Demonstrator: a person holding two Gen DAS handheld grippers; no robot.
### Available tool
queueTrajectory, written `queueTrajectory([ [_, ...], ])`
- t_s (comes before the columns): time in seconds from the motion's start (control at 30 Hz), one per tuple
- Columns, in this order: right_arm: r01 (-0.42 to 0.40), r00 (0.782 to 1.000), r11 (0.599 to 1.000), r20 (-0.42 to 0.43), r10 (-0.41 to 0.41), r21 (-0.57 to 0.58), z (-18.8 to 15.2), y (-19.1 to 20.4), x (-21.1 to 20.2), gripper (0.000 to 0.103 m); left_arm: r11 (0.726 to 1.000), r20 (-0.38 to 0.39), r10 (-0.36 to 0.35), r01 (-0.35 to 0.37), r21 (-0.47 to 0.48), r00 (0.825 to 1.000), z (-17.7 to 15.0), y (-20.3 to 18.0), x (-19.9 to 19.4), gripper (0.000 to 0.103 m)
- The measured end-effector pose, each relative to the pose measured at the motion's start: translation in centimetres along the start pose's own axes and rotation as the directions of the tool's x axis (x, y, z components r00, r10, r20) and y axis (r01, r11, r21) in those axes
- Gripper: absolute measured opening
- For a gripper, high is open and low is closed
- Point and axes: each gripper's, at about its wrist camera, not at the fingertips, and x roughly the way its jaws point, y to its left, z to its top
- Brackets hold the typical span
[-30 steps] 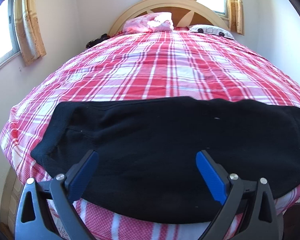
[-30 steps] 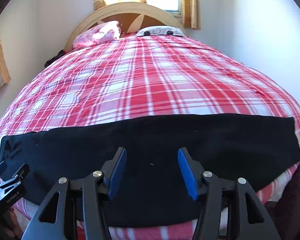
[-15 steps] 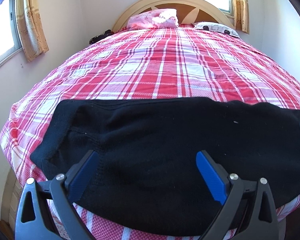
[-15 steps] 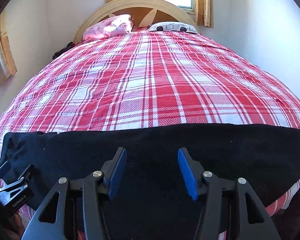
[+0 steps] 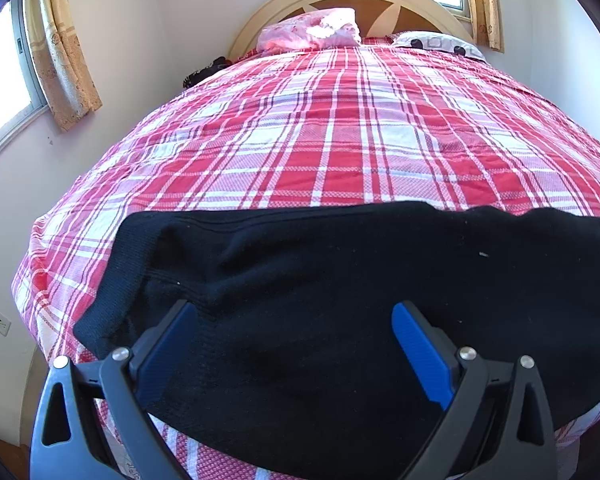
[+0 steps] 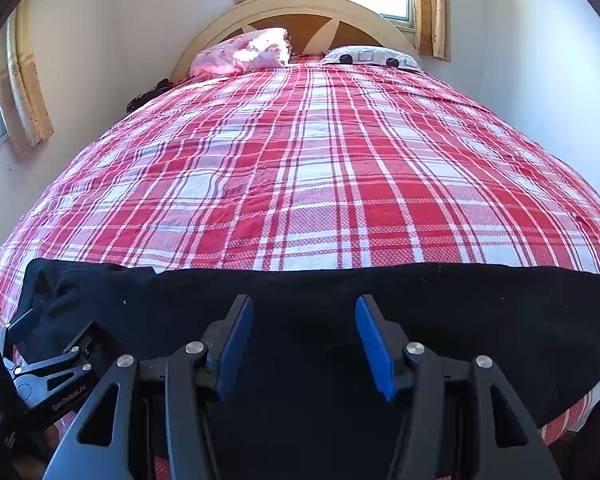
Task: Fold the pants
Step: 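Move both grippers to the folded edge of the black pants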
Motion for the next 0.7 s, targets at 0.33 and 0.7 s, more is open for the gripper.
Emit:
queueTrajectory([
  [0.33, -0.014, 1.0, 1.0, -0.004, 0.014, -0.002, -0.3, 0.4, -0.1, 0.056, 1.0, 0.002, 0.013, -0.013, 0.008, 1.0, -0.1, 0.1, 0.0, 0.101],
  [0.7, -0.192, 0.981, 0.979, 0.021, 0.194, -0.071, 1.3, 2.3, 0.4, 0.056, 0.999, 0.036, 0.046, -0.046, -0.013, 0.998, 0.0, 2.3, -0.4, 0.101],
])
